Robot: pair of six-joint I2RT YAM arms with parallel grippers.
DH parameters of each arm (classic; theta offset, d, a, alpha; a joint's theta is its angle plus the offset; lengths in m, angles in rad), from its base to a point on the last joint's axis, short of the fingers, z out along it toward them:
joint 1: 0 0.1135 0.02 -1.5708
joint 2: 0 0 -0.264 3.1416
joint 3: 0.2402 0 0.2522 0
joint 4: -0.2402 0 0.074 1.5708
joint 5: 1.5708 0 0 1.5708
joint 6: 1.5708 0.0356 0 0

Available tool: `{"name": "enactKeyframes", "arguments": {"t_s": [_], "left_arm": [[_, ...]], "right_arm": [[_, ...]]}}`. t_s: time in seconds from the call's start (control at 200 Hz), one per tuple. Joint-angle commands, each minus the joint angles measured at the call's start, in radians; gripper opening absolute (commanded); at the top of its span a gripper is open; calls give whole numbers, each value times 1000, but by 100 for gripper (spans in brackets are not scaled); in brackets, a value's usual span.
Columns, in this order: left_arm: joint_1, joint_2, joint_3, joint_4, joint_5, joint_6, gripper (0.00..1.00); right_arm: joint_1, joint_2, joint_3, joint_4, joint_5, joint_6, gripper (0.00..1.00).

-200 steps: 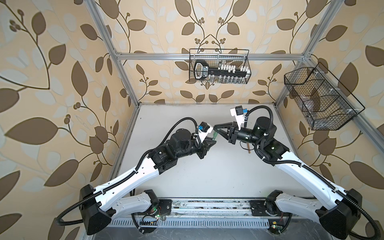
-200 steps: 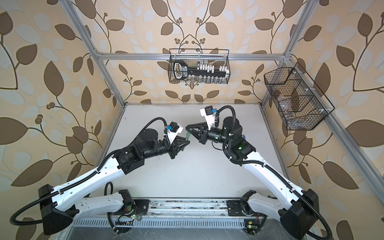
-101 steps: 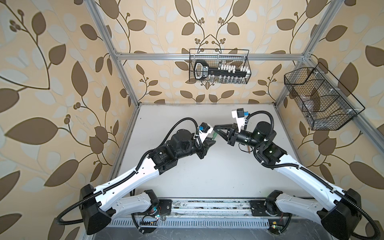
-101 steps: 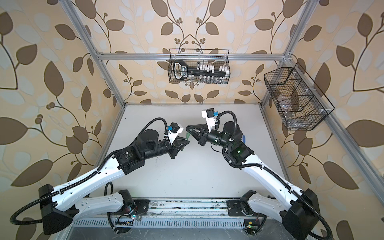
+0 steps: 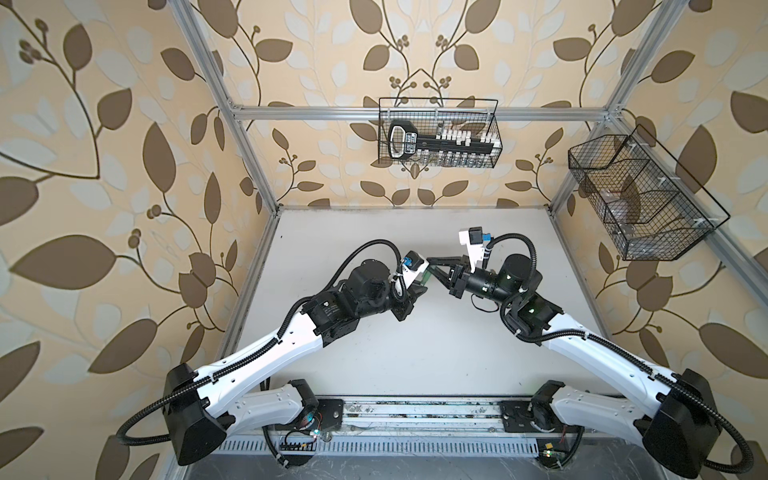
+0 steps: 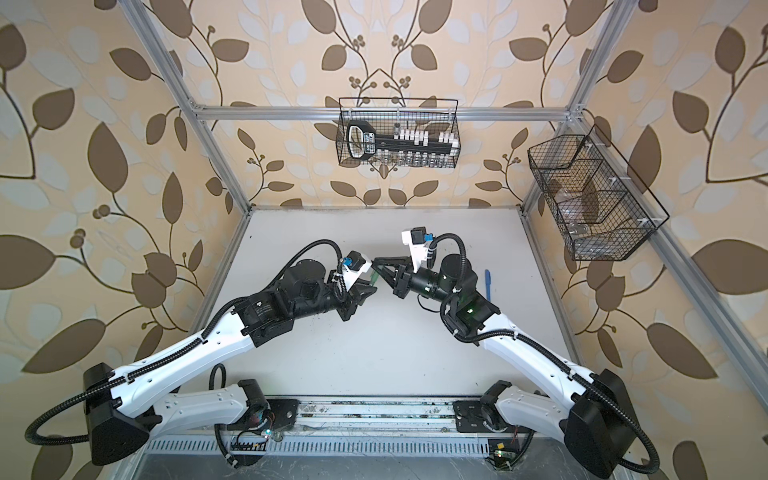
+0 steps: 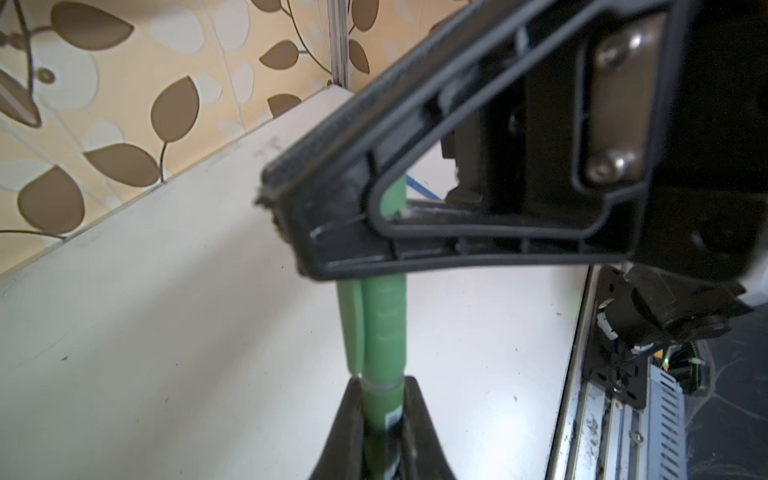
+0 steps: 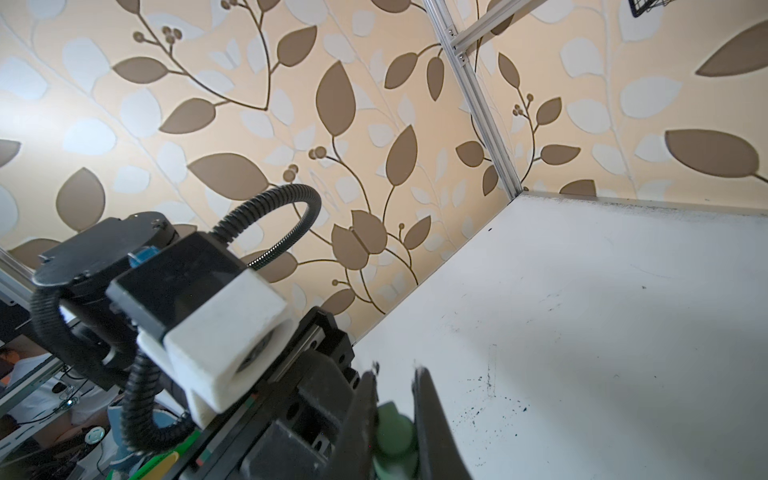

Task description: Insert the pens into the pen caps

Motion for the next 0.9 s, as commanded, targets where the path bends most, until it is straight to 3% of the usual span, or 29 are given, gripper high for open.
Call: {"name": "enactKeyframes", "arguments": {"t_s": [0.0, 0.18, 0.36, 0.595, 0.785, 0.895], "left_arm": [[33, -11, 188, 395, -7, 61, 0], [104, 5, 238, 480, 32, 21, 0], [224, -3, 236, 608, 155, -123, 0], [224, 17, 248, 392, 286, -109, 0], [220, 16, 97, 260, 414, -190, 0], [199, -1, -16, 264, 424, -264, 0]], "right_arm": [[94, 50, -82, -170, -122, 37, 0], [154, 81, -169, -107, -61, 78, 0], [208, 143, -244, 13, -45, 145, 0], [147, 72, -157, -131, -23, 60, 0], [39, -15, -16, -266, -15, -53, 26], [22, -35, 47, -291, -12, -88, 41]]}}
